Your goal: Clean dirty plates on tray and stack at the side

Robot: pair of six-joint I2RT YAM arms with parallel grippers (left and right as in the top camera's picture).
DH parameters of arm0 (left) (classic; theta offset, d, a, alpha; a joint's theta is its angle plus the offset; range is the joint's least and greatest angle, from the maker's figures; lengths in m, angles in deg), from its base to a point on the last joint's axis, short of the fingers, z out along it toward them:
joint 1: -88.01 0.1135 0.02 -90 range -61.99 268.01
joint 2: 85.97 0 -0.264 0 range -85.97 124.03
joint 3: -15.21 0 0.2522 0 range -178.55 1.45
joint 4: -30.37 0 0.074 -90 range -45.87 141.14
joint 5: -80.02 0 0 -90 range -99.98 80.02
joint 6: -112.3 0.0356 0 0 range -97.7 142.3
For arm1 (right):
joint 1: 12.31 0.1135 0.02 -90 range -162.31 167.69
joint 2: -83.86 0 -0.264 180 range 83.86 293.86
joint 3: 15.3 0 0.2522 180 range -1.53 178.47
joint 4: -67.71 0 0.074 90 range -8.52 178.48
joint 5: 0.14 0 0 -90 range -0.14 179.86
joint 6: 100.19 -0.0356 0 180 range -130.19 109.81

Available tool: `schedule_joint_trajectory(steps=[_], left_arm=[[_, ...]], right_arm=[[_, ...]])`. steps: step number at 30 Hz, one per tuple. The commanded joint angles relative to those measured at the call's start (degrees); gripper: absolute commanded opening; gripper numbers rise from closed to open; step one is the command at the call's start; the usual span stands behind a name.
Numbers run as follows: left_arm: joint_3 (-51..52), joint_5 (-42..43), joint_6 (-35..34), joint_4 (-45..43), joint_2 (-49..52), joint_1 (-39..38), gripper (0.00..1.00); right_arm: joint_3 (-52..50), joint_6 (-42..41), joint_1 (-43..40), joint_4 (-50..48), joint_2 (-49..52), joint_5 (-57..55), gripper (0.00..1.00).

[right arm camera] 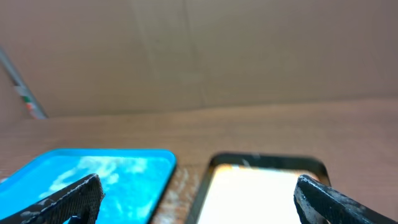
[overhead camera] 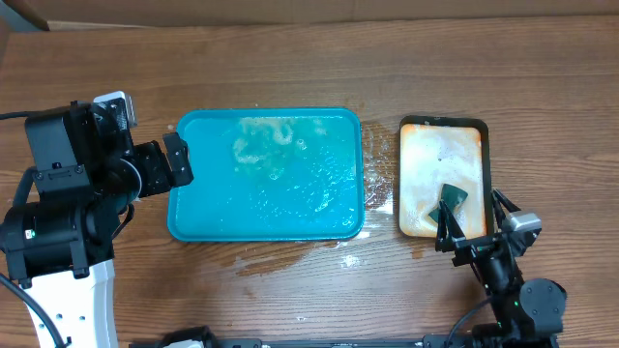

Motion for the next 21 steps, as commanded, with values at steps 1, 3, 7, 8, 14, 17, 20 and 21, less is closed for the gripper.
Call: schedule_joint_trajectory(steps=[1,3,7,8,14,17,20,21], left_arm=[[-0.76,-0.33,1.07,-0.07,-0.24,-0.17,1.00],[-0.76,-0.33,1.07,-0.07,-0.24,-0.15,1.00],[-0.76,-0.33,1.07,-0.07,-0.24,-0.15,1.00],[-0.76,-0.33,1.07,-0.07,-0.24,-0.15,1.00],[-0.76,-0.33,1.07,-0.07,-0.24,-0.15,1.00],[-0.76,-0.33,1.07,-0.07,-0.24,-0.15,1.00],[-0.76,-0.33,1.07,-0.07,-0.24,-0.15,1.00],[-0.76,-0.33,1.07,-0.07,-0.24,-0.15,1.00]], right_arm=[[-2.19,-2.05,-0.24,-0.39,-0.55,-4.48,1.00],[-3.34,-2.05,-0.20,0.59,-0.55,-4.87,1.00],[-3.43,-2.05,-0.20,0.61,-0.55,-6.10,1.00],[-3.43,-2.08,-0.20,0.61,-0.55,-5.64,1.00],[-3.43,-2.03,-0.20,0.57,-0.55,-5.70,1.00],[-3.43,-2.03,-0.20,0.57,-0.52,-5.73,1.00],[-3.43,-2.03,-0.20,0.57,-0.52,-5.70,1.00],[-3.43,-2.03,-0.20,0.57,-0.52,-5.70,1.00]])
